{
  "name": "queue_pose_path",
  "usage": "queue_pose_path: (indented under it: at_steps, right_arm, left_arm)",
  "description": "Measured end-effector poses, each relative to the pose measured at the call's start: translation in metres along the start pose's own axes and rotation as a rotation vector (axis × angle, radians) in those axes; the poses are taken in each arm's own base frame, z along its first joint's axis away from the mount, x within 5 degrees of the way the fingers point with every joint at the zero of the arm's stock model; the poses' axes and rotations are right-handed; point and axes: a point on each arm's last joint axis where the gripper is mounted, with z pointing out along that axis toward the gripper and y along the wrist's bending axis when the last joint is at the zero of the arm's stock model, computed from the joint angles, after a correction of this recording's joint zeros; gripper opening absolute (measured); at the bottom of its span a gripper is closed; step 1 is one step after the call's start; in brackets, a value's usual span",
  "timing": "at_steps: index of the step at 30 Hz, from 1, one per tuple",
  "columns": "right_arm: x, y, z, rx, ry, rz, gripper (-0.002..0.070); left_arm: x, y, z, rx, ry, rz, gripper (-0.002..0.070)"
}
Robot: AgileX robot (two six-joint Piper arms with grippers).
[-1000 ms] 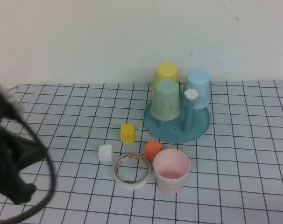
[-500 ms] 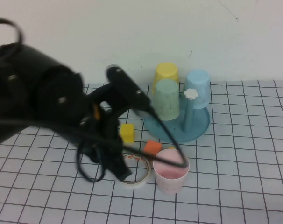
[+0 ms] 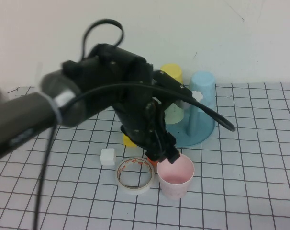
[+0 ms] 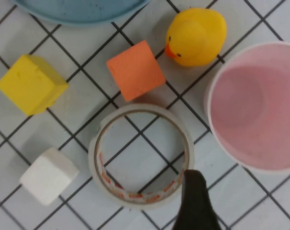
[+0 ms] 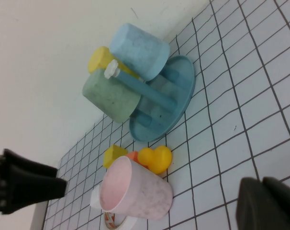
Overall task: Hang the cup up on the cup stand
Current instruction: Pick up the cup from the table
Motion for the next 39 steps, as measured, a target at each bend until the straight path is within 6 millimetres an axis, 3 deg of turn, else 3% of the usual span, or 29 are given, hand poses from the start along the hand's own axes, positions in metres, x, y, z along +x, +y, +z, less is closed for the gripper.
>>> queue_pose_path:
  at_steps: [9, 17, 21, 22, 25, 27, 34, 37, 39]
  right_arm:
    - [0.0, 0.0, 0.0, 0.0, 0.001, 0.0, -0.0001]
    - [0.0, 0.0, 0.0, 0.0, 0.001, 0.0, -0.0001]
    - [0.0, 0.0, 0.0, 0.0, 0.001, 0.0, -0.0001]
    - [0.0, 0.0, 0.0, 0.0, 0.001, 0.0, -0.0001]
    - [0.0, 0.0, 0.0, 0.005, 0.0, -0.03, -0.0001]
    - [-0.001, -0.001, 0.0, 0.016, -0.012, -0.1, -0.0001]
    - [-0.003, -0.003, 0.0, 0.038, -0.023, -0.285, -0.0001]
    - [-0.003, -0.003, 0.0, 0.038, -0.023, -0.292, -0.0001]
    - [-0.003, -0.003, 0.0, 0.038, -0.023, -0.294, -0.0001]
  left_arm:
    - [-0.011, 0.003, 0.058, 0.009, 0.061, -0.072, 0.0419]
    - [-0.01, 0.003, 0.089, 0.014, 0.098, -0.104, 0.0412]
    - [-0.009, 0.004, 0.1, 0.015, 0.106, -0.11, 0.0321]
    - [-0.009, 0.004, 0.102, 0.014, 0.105, -0.11, 0.0257]
    - [-0.01, 0.004, 0.104, 0.017, 0.093, -0.118, 0.0085]
    - [-0.011, 0.004, 0.104, 0.016, 0.081, -0.12, 0.0039]
    - [-0.014, 0.003, 0.097, 0.02, 0.054, -0.129, 0.0014]
    - [-0.019, 0.003, 0.072, 0.015, -0.002, -0.105, 0.0014]
    - [-0.021, 0.003, 0.043, 0.009, -0.063, -0.073, 0.0014]
